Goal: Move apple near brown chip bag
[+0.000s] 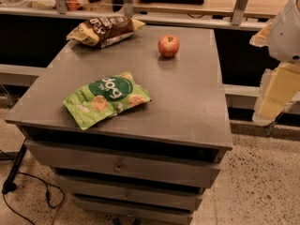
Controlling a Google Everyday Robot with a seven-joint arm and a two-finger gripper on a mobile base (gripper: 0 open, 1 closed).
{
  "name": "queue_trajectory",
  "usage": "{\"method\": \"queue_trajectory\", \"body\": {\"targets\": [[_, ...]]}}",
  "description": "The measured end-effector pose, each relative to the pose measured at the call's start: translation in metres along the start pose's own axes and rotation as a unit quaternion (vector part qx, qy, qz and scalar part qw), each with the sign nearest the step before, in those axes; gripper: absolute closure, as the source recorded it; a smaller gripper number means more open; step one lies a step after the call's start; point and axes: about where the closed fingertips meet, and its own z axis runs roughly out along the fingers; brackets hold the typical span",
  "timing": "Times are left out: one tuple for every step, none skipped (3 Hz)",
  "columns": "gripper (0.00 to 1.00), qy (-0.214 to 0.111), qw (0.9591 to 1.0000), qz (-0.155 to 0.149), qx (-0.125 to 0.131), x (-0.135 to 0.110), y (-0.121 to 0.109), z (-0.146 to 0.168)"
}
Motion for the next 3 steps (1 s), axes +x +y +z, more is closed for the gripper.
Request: {"method": "queue_trajectory", "body": {"targets": [[0.0,0.0,1.0,0.0,0.0,0.0,0.0,0.0],[0.0,-0.026,0.9995,0.004,0.019,-0.02,-0.029,0.009],[0.0,-0.081,0.9954,0.029,0.043,-0.053,-0.079,0.027]]}}
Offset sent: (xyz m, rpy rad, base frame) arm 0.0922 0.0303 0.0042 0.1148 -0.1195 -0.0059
